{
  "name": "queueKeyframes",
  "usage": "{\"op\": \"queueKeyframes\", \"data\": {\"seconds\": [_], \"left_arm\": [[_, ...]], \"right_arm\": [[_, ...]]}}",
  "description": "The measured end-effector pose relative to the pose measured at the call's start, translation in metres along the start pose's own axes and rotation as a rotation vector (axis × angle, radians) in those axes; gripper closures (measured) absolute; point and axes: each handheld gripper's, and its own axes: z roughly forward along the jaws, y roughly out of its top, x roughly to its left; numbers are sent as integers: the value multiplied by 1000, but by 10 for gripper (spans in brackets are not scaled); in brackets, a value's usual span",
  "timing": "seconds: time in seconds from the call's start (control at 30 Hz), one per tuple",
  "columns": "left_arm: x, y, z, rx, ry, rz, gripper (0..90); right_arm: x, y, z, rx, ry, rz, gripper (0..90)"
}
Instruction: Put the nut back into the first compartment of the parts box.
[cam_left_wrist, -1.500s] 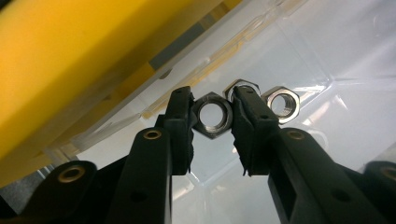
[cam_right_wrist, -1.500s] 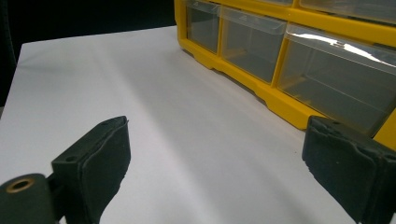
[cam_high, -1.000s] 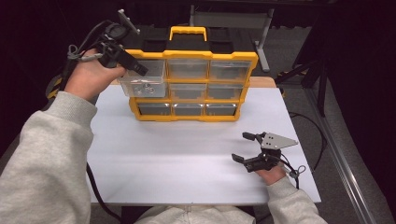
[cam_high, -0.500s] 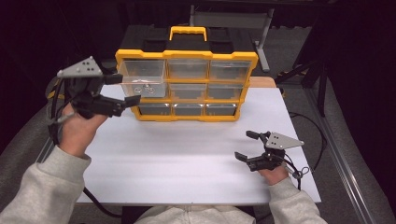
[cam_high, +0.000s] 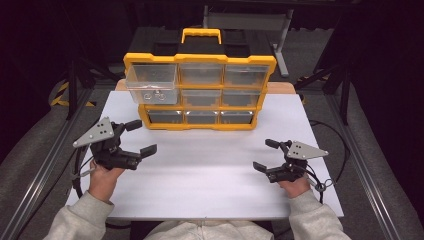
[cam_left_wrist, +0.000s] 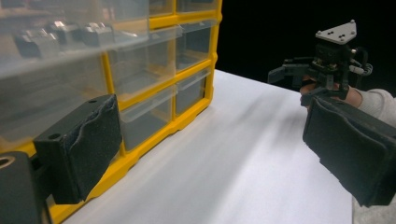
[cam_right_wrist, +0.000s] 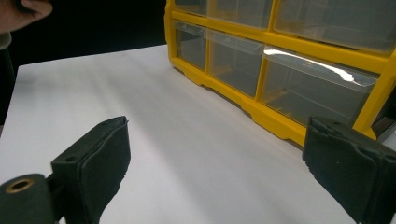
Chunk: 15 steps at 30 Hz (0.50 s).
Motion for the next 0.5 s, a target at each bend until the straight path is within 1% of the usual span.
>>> {"op": "queueKeyframes", "data": {"seconds": [0.07, 0.1, 0.13, 0.2, 0.23, 0.3, 0.33, 0.4, 0.43, 0.47, 0.5], "left_arm": [[-2, -10, 3, 3, 8, 5, 52], [-3, -18, 5, 1, 18, 16, 50], [-3, -23, 7, 13, 24, 17, 54], [-2, -28, 10, 17, 35, 31, 54], [-2, -30, 11, 21, 34, 30, 52], [0, -37, 12, 18, 30, 19, 45], [0, -42, 12, 15, 29, 8, 45], [1, -45, 11, 16, 34, 4, 45], [1, -48, 10, 12, 36, -8, 45], [2, -51, 8, -5, 32, -20, 44], [2, -51, 8, -5, 32, -20, 43]], "right_arm": [[0, 0, 0, -3, 2, 2, 83], [0, 0, -1, -3, 0, 2, 83], [-1, 0, -1, -5, 0, 1, 83], [-1, 1, -2, -6, -4, 4, 84], [-1, 1, -2, -7, -5, 5, 84], [-1, 1, -3, -16, -5, 8, 84], [-1, 2, -3, -22, -4, 8, 83], [-1, 2, -5, -24, -2, 5, 83], [-1, 2, -5, -24, -2, 5, 83], [-1, 3, -5, -26, -1, 3, 84], [-2, 3, -6, -33, -1, 6, 83]]}}
